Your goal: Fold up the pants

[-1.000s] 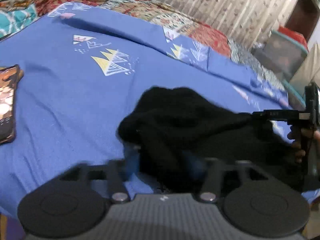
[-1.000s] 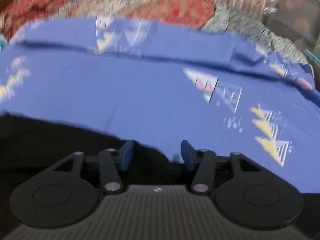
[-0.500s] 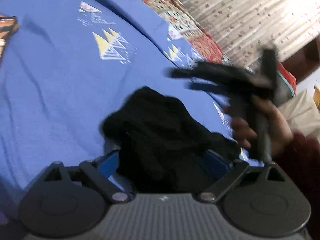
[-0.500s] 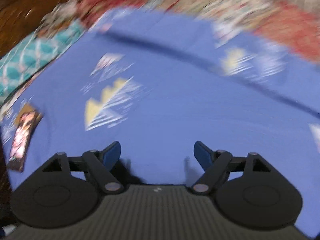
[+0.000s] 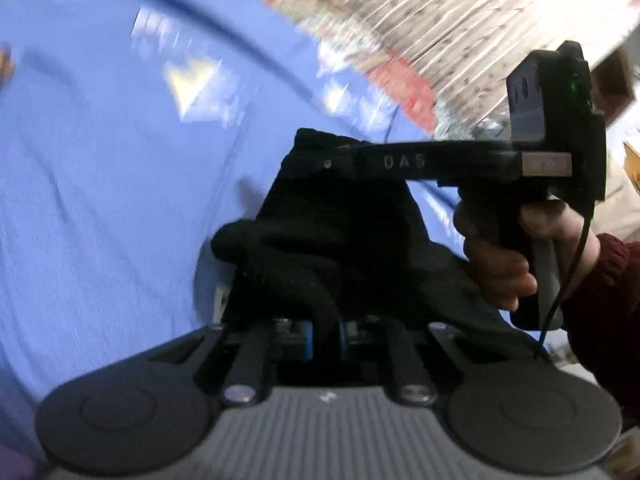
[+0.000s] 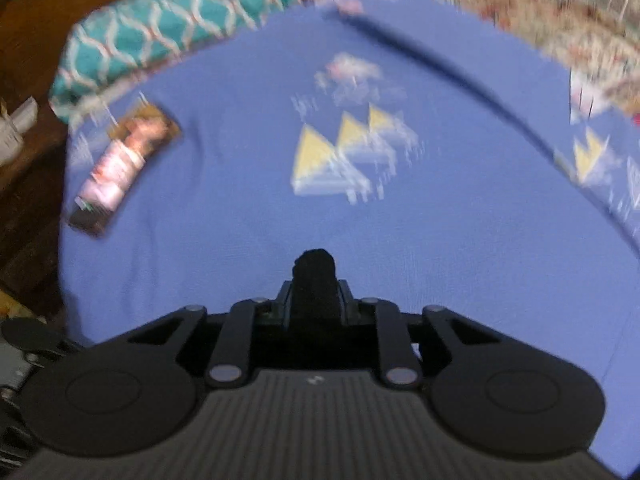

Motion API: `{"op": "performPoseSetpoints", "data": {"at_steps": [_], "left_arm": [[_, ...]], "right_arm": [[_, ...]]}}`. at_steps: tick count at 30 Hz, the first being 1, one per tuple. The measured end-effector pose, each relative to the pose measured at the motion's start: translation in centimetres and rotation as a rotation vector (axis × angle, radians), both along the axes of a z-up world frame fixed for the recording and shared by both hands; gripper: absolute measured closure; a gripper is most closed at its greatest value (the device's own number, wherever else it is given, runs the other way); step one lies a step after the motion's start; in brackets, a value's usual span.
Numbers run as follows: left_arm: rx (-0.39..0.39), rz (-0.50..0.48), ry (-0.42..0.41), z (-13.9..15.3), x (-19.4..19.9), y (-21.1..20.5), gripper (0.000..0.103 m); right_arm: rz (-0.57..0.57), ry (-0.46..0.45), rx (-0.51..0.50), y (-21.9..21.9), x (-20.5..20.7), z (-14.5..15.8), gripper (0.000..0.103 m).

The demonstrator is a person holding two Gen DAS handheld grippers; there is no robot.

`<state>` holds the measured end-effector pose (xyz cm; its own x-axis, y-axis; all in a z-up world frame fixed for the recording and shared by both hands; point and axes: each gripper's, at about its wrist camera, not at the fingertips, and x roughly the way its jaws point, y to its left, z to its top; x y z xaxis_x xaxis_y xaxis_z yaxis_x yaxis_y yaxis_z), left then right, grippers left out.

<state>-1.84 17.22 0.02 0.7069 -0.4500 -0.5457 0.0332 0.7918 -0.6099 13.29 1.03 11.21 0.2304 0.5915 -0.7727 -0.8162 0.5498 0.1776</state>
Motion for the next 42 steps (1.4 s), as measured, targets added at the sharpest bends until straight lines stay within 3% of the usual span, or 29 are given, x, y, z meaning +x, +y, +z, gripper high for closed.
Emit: {"op": "performPoseSetpoints", "data": {"at_steps": [3, 7, 10, 12, 14, 15, 17, 20, 22, 23, 24, 27, 30, 33, 35, 39, 42], "left_arm": [[0.068, 0.013, -0.11, 2.0, -1.1, -0.6, 0.093], [0.102, 0.042, -0.092, 1.7, -0.7, -0.8, 0.093], [0.095, 0.054, 0.031, -0.2, 0.5, -0.5, 0.093], [0.114, 0.043, 0.111, -1.4, 1.1, -0.7, 0.088], [0.102, 0.05, 0.136, -1.9, 1.0, -0.3, 0.085], [0.099, 0.048, 0.13, -1.7, 0.7, -0.1, 0.082], [0.104, 0.048, 0.103, -0.9, 0.2, 0.4, 0.074], [0.058, 0.04, 0.042, 0.4, -0.6, 2.2, 0.057], [0.004, 0.068, 0.007, 1.0, -1.4, 3.9, 0.051], [-0.017, 0.09, -0.008, 1.4, -1.3, 4.7, 0.05], [-0.03, 0.112, -0.019, 1.7, -1.3, 5.3, 0.05], [-0.016, 0.14, -0.019, 2.0, -1.1, 5.5, 0.053], [0.019, 0.124, -0.008, 2.0, -0.4, 4.7, 0.054], [0.053, 0.109, 0.015, 1.6, -0.1, 4.0, 0.055], [0.06, 0.097, 0.027, 1.6, -0.5, 3.6, 0.055], [0.079, 0.092, 0.027, 2.4, -1.1, 2.9, 0.055], [0.092, 0.089, 0.016, 2.9, -0.8, 2.4, 0.055]], "right_arm": [[-0.029, -0.093, 0.148, -0.2, -0.1, 2.7, 0.08], [-0.138, -0.16, 0.207, 0.3, 1.4, 3.1, 0.08], [-0.178, -0.19, 0.073, 3.4, 2.3, -0.6, 0.079], [-0.172, -0.197, -0.029, 5.3, 2.6, -3.0, 0.068], [-0.204, -0.2, -0.134, 6.8, 3.1, -4.4, 0.065], [-0.217, -0.196, -0.133, 6.8, 3.3, -4.4, 0.061], [-0.256, -0.169, -0.05, 5.7, 3.9, -2.9, 0.047], [-0.35, -0.158, 0.092, 2.4, 4.5, 0.6, 0.044], [-0.386, -0.129, 0.184, -0.2, 4.0, 2.1, 0.045], [-0.399, -0.11, 0.221, -1.6, 3.5, 2.6, 0.053], [-0.413, -0.093, 0.241, -2.5, 2.9, 2.9, 0.067], [-0.424, 0.004, 0.248, -4.4, 1.3, 1.8, 0.086], [-0.409, 0.137, 0.22, -3.9, -0.6, -1.0, 0.089], [-0.289, 0.285, 0.051, -0.5, -3.5, -5.8, 0.089], [-0.276, 0.217, 0.052, 0.4, -5.2, -5.9, 0.087], [-0.28, 0.249, 0.164, -0.9, -4.7, -3.4, 0.087], [-0.325, 0.166, 0.201, -2.7, -5.2, -1.4, 0.087]]}}
